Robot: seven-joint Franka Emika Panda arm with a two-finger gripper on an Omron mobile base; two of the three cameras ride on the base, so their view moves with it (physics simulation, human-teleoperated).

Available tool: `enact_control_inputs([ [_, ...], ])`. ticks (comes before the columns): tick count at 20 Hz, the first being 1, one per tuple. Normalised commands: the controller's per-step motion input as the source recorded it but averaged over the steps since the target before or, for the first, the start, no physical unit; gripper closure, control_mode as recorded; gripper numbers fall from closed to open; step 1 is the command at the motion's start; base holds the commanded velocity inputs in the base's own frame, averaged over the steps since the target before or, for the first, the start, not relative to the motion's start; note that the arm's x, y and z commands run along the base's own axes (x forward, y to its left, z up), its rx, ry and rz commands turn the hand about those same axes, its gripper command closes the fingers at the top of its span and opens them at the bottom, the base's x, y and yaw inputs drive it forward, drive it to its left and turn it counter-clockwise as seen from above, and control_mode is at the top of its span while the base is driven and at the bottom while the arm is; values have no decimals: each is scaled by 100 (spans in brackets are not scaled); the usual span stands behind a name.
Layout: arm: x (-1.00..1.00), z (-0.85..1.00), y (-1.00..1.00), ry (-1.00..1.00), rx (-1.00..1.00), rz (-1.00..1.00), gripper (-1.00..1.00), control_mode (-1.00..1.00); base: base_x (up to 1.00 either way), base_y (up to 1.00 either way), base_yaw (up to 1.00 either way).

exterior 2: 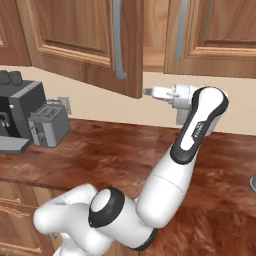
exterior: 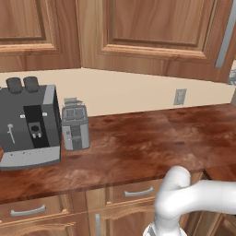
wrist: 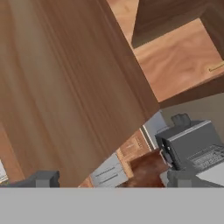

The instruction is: Open the cabinet, retrieve the rolling pin, and place it next to the meat on the cutting board to prepare for tenderizing.

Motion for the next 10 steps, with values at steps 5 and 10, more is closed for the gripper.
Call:
enact_control_inputs([
  [5,-100,7,56,-4,-8,18,-100,-100,0,0,0],
  [10,-100,5,60,-6,-11,18,-100,-100,0,0,0],
])
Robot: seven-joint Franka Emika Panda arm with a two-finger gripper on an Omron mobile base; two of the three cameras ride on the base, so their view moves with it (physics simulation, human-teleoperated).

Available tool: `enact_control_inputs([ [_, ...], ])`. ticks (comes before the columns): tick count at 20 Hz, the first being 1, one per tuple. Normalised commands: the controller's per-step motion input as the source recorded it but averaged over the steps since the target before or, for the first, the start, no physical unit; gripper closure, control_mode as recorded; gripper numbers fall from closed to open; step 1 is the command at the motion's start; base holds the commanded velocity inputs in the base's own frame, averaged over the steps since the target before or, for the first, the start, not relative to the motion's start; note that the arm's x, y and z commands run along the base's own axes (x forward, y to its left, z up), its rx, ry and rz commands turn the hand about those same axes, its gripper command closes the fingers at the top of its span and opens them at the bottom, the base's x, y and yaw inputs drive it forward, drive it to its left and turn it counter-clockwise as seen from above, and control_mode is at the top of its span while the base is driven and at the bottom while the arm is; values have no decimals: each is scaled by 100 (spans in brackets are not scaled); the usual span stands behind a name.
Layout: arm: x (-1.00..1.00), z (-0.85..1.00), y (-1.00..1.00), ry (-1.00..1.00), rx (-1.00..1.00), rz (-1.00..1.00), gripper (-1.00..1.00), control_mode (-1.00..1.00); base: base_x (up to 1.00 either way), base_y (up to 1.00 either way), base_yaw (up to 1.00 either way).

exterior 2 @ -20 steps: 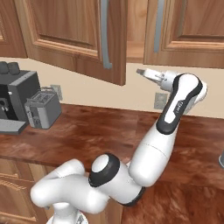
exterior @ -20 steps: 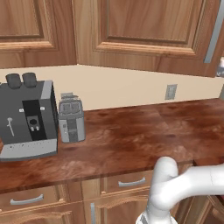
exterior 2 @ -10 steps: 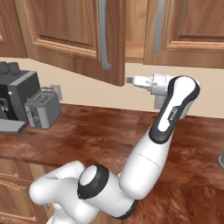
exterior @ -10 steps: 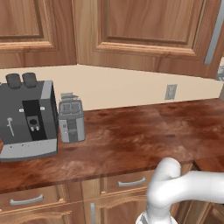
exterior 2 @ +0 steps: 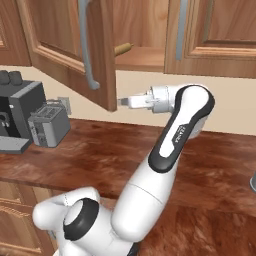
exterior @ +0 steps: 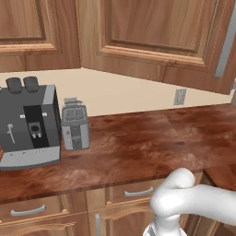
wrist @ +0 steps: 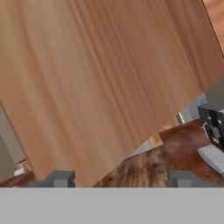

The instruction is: Open the cabinet, retrieve the rolling pin, and place it next to the meat on the cutting board to prepare for tenderizing.

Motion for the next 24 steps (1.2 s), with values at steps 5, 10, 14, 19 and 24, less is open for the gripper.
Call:
enact_control_inputs([
  [5,-97,-7,80,-10,-14,26,-100,-100,0,0,0],
  [10,-55,0,100,-2,-9,4,-100,-100,0,0,0],
  [14,-40,0,100,0,-9,-3,-100,-100,0,0,0],
  [19,-38,0,98,-2,-6,-13,-100,-100,0,0,0],
  [24,-48,3,85,-3,-3,-19,-100,-100,0,0,0],
])
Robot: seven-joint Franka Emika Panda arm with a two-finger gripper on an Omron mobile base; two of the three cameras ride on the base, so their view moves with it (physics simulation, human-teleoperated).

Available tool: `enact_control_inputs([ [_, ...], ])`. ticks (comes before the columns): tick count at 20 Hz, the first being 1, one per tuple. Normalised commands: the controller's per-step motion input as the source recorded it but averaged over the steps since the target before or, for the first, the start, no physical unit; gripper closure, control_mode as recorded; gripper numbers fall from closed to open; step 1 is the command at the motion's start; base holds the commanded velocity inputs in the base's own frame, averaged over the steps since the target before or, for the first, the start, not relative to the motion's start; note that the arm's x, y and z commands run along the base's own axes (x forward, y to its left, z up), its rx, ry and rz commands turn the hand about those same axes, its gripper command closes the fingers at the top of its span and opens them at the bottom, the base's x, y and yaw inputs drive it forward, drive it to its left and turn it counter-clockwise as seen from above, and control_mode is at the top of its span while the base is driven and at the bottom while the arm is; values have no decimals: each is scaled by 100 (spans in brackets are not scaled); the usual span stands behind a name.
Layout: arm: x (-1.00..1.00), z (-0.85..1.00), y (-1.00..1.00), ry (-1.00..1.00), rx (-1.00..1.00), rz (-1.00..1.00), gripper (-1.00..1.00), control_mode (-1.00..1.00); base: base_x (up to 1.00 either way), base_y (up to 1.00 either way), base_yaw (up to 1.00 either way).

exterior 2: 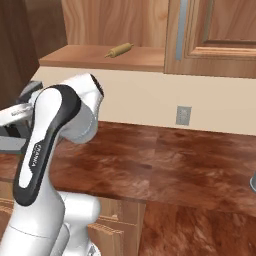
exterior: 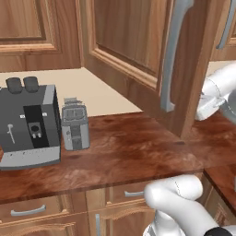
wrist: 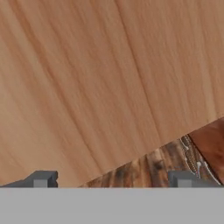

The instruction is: Open the cabinet, retrieve the rolling pin, and place it next to the meat on the cutting board to prepare for tenderizing.

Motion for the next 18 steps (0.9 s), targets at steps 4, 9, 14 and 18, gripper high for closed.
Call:
enact_control_inputs([
  [4,-50,3,77,-3,-2,-23,-100,-100,0,0,0],
  [9,-39,1,81,-2,-3,-25,-100,-100,0,0,0],
  [14,-18,0,93,0,-5,-26,-100,-100,0,0,0],
  [18,-2,0,86,0,-6,-25,-100,-100,0,0,0],
])
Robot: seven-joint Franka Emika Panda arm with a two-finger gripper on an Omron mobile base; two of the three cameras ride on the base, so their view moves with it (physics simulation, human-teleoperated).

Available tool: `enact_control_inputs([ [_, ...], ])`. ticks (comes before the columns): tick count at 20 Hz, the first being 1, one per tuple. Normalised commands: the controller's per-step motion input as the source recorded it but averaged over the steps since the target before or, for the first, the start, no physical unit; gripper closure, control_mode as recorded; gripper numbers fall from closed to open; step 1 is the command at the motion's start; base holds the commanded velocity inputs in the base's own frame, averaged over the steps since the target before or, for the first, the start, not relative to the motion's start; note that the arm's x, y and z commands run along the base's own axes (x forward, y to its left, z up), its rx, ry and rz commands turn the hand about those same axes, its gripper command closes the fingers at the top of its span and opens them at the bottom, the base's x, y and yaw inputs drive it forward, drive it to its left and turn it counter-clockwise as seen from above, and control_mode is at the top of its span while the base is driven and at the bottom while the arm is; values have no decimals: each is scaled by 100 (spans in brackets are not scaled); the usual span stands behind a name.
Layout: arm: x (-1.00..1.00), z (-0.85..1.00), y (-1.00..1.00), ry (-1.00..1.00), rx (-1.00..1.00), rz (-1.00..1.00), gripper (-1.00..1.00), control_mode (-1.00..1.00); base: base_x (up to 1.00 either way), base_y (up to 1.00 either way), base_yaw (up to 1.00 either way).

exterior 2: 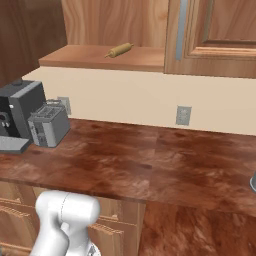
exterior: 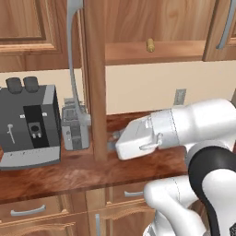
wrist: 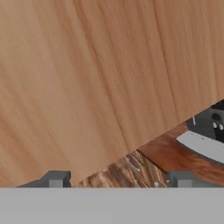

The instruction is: Open the cabinet, retrieve the rolling pin, and place it next to the meat on the cutting board to prepare for tenderizing.

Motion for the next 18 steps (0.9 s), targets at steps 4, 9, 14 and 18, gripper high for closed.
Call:
enact_control_inputs([
  [4,0,0,60,0,-8,-22,-100,-100,0,0,0],
  [9,0,0,-13,-5,-3,-2,-100,-100,0,0,0],
  [14,3,0,-65,0,0,-3,-100,-100,0,0,0],
  [18,2,0,-85,0,0,-3,-100,-100,0,0,0],
])
